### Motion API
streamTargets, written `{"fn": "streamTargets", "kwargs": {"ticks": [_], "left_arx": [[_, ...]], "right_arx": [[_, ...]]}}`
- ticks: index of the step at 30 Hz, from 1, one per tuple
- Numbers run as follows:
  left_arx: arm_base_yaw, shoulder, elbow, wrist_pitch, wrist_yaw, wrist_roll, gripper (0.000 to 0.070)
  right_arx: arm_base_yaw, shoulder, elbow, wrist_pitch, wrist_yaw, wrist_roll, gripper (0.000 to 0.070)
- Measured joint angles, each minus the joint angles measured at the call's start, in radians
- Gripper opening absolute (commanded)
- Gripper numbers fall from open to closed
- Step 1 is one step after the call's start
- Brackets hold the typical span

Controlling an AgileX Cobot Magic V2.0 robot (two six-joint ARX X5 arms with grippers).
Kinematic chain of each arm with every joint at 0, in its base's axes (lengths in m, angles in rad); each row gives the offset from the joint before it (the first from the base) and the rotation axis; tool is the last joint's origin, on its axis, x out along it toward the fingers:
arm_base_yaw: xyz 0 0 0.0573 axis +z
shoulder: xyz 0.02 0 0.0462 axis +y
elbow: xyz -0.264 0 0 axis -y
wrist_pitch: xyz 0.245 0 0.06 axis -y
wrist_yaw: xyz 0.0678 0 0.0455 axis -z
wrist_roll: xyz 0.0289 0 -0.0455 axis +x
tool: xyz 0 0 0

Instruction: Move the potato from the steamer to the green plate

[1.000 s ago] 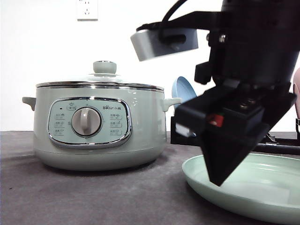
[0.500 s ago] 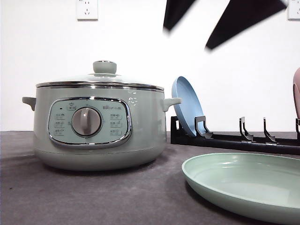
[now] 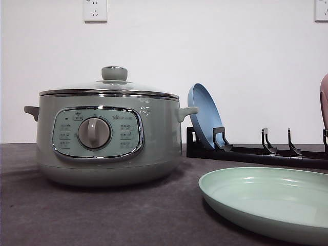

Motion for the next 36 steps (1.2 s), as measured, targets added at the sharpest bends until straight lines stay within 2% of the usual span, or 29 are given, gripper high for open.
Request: {"fn": "streamTargets", "kwargs": {"ticks": [3,6,11,17,22,31,36], "left_arx": [[0.0,0.007,0.006,-0.006,-0.001,0.0,0.07],[0.0,0.042,0.045,-0.018,-0.023,0.0,0.07],[-0.001,0.155,0.178,-0.127,-0.059,0.01,0.07],[-0.025,0.357,0.378,-0.288,-0.165,0.049,0.07],[-0.06,0.531,0.518,-0.351,-0.232,0.061,0.07],[-0.121,0.816,0.715,-0.372,-0.366,0.061,0.07],[-0.124,0.898,0.722,-0.362,-0.378,0.061,0.07]], "right_arx": [[-0.048,-0.047,0.0,-0.005,-0.058,-0.011,0.056],[-0.063,-0.08,0.0,-0.005,-0.075,-0.013,0.056],[-0.064,-0.087,0.0,-0.005,-0.128,-0.012,0.056],[-0.064,-0.087,0.0,-0.005,-0.131,-0.012,0.056],[-0.064,-0.087,0.0,-0.005,-0.131,-0.012,0.056],[-0.064,-0.087,0.0,-0.005,-0.131,-0.013,0.056],[-0.064,-0.087,0.0,-0.005,-0.131,-0.016,0.056]]}}
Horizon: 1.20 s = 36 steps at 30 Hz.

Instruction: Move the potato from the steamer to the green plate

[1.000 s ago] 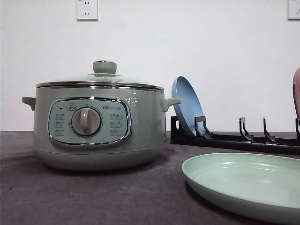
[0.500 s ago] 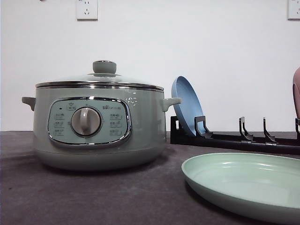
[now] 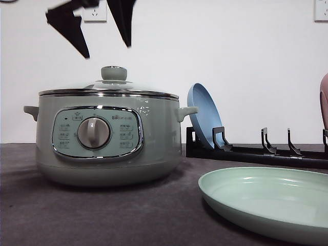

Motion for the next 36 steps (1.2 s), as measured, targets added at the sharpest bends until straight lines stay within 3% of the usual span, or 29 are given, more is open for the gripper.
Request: {"fn": "streamTargets", "kwargs": {"ticks": [9,18,26,33,36], "left_arx": [[-0.016,0.075,0.002,0.048,-0.004,0.003,0.0699],[-0.026,0.077,0.004,0.05,-0.005,0.01,0.0649],[-0.026,0.077,0.005,0.029,-0.006,0.01,0.0538],[-0.026,0.082,0.005,0.009,-0.006,0.01,0.0532],[-0.026,0.084,0.005,0.014,-0.006,0.01,0.0423]], "right_arx": [[0.0,0.0,0.0,0.0,0.0,-0.002,0.056],[0.0,0.0,0.0,0.0,0.0,-0.003,0.056],[0.0,0.0,0.0,0.0,0.001,-0.003,0.056],[0.0,0.0,0.0,0.0,0.001,-0.003,0.056],[0.0,0.0,0.0,0.0,0.001,-0.003,0.056]]}}
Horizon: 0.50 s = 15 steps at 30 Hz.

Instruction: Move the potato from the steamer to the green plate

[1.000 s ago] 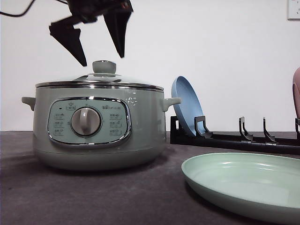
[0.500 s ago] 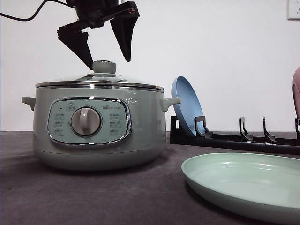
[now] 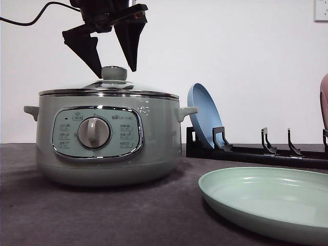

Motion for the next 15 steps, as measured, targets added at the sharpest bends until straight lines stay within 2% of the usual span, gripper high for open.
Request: {"fn": "streamTargets", "kwargs": {"ticks": [4,7,10,12,15], "left_arx": [[0.0,0.0,0.0,0.002,0.0,0.0,0.0415],[0.0,0.0,0.0,0.002,-0.001,0.0,0.0316],[0.003,0.0,0.0,0.002,-0.008,0.0,0.0255],[0.005,0.0,0.0,0.001,-0.008,0.001,0.0189],[0.005,0.0,0.002,0.001,-0.008,0.009,0.0009]], "right_arx": [[0.0,0.0,0.0,0.0,0.0,0.0,0.056],[0.0,0.0,0.0,0.0,0.0,0.0,0.056],[0.0,0.0,0.0,0.0,0.0,0.0,0.056],[0.0,0.0,0.0,0.0,0.0,0.0,0.056],[0.0,0.0,0.0,0.0,0.0,0.0,0.056]]}}
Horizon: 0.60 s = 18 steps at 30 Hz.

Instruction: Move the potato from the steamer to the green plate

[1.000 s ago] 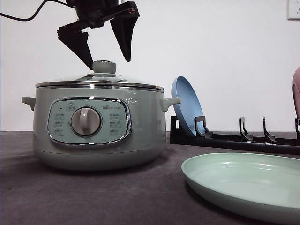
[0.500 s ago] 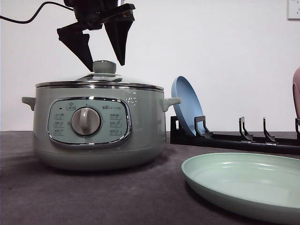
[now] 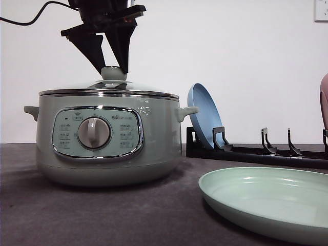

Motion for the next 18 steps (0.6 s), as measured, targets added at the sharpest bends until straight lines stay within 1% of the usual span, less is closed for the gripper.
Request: {"fn": "streamTargets", "kwargs": {"ticks": [2,12,18], "left_arx": [[0.0,0.0,0.001,0.0,0.0,0.002,0.0],[0.001,0.001,0.012,-0.011,0.0,0.002,0.0],[0.001,0.008,0.094,-0.051,0.0,0.0,0.0]], "right_arx": [[0.0,0.0,0.0,0.0,0.0,0.0,0.056],[0.0,0.0,0.0,0.0,0.0,0.0,0.056],[0.0,0.0,0.0,0.0,0.0,0.0,0.056]]}}
